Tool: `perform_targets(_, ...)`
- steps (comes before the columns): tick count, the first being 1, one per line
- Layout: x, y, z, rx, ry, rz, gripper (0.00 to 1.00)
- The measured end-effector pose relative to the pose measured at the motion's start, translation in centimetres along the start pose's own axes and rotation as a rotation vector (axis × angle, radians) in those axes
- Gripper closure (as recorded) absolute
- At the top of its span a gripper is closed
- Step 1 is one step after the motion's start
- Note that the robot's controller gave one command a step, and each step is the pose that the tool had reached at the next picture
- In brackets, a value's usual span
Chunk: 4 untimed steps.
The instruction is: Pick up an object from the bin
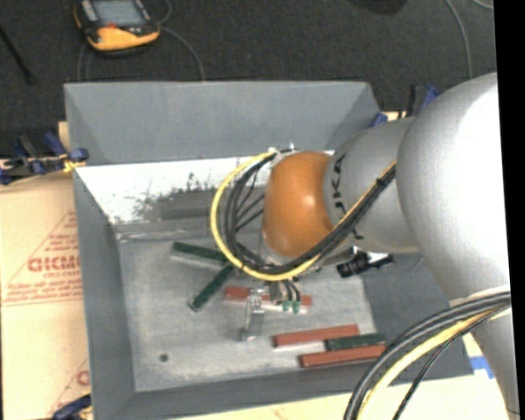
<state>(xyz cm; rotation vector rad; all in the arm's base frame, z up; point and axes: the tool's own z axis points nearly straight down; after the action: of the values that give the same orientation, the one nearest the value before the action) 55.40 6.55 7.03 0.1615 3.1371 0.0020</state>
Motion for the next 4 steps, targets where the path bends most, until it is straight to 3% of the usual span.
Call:
perform_targets(1, -0.2, 0.0, -0.1, -0.001, -0.004, 0.000, 1.00)
perform_targets(3, -0.2, 0.2, -0.6, 0.001, 0.004, -0.004, 1.00)
perform_targets(4, 1.8, -1.3, -3.7, -0.001, -0.014, -0.068, 1.00)
